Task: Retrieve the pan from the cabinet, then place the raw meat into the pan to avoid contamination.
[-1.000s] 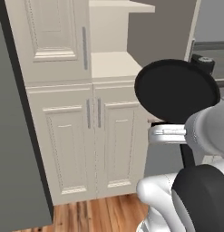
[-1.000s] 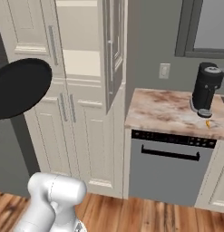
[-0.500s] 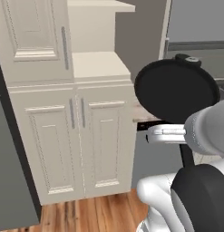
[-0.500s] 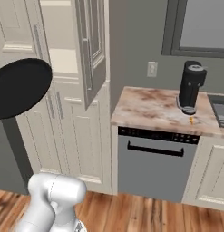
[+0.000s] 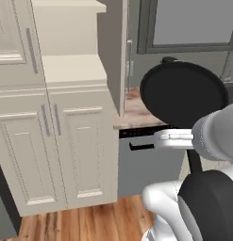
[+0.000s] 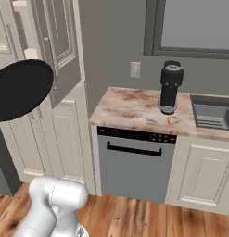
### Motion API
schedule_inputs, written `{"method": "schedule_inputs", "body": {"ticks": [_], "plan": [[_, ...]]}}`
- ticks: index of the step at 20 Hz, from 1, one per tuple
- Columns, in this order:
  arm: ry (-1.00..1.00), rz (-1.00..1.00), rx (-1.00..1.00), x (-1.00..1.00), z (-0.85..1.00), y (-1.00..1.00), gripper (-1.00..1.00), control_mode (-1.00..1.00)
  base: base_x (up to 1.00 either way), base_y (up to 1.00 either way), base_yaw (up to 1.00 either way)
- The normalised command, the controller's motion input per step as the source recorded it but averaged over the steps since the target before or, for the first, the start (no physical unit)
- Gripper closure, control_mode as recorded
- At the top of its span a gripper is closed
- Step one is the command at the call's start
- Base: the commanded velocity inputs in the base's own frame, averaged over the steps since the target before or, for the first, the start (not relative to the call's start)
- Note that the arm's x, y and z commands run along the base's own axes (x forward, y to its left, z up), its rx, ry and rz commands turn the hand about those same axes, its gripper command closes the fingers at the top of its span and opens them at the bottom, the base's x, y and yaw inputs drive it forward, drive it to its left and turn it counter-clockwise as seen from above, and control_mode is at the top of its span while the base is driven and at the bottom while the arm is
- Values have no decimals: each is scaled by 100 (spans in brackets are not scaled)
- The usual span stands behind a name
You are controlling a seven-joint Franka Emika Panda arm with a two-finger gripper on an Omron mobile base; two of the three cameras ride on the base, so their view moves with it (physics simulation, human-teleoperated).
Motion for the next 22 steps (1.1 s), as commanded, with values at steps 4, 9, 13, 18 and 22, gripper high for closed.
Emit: {"method": "schedule_inputs", "body": {"ticks": [4,9,13,18,22], "plan": [[0,0,0,0,0,0,100,100,0,-68,0],[0,0,0,0,0,0,100,100,0,-67,0],[0,0,0,0,0,0,100,100,1,-64,0],[0,0,0,0,0,0,100,100,6,-63,1],[0,0,0,0,0,0,100,100,12,-50,5]]}}
